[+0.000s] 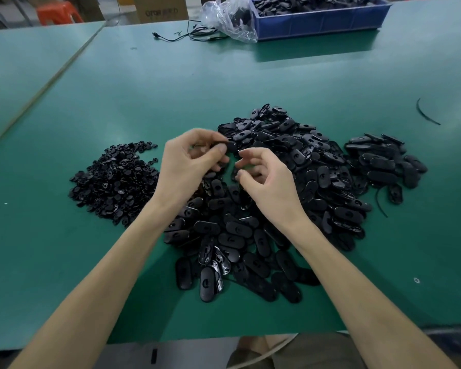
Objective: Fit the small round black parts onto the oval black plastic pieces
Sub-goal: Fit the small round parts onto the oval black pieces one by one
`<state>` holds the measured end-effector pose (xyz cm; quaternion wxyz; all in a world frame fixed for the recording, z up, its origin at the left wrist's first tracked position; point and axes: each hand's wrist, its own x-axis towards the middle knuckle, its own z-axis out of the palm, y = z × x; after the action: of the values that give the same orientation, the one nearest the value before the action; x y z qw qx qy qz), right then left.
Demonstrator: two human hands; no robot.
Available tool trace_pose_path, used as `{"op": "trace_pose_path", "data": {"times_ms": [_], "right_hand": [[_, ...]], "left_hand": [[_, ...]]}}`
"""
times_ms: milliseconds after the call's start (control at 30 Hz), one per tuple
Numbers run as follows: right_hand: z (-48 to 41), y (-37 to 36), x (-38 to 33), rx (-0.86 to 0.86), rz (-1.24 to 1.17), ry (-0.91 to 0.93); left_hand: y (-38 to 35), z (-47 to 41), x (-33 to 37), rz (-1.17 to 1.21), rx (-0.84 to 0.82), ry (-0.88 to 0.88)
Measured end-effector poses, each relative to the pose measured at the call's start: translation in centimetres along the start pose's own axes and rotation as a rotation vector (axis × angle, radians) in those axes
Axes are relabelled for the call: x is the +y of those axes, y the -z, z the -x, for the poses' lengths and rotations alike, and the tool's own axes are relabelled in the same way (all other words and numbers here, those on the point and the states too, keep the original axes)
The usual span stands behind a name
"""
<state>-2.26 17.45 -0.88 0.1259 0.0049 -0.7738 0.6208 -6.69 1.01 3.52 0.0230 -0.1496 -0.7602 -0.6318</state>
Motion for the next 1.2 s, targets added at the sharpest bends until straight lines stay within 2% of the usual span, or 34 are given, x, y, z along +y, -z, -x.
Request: {"op": "trace_pose_path", "data": {"times_ms": [100, 233, 400, 500, 667, 867, 933, 1067, 1200], "right_hand": [[0.1, -0.3, -0.2, -0.070, 0.070, 0.027], [-0.2, -0.3, 0.5, -0.048, 0.194, 0.022], [0.0, -0.2, 1.9, -0.155, 0.215, 0.116], [0.0, -0.7, 1.7, -0.092, 0.373, 0.242], [-0.2, -1.2, 1.5, -0.015, 0.470, 0.238], [0.0, -0.7, 1.2, -0.069, 0.586, 0.231], [0.4, -0.2, 1.2, -0.131, 0.589, 0.221], [0.3, -0.1, 1.1, -0.181, 0.527, 0.060], [0.1, -0.5, 0.7, -0.116, 0.582, 0.137]], "left_hand": [[-1.7, -1.7, 2.8, -0.048, -0.109, -0.033], [-7.6, -3.2, 6.2, -0.057, -0.322, -0.026], [-15.6, -4.6, 7.3, -0.089, -0.556, 0.177], [-19.1, -5.0, 6.5, -0.103, -0.516, 0.234], [-21.4, -4.2, 5.0, -0.016, -0.514, 0.285], [-19.1, -2.9, 4.8, -0.003, -0.586, 0.158], [-17.3, -2.8, 5.3, -0.016, -0.527, 0.076], [-12.1, -3.0, 5.6, 0.028, -0.325, 0.008], [-5.3, -3.0, 4.3, -0.008, -0.128, 0.035]]}}
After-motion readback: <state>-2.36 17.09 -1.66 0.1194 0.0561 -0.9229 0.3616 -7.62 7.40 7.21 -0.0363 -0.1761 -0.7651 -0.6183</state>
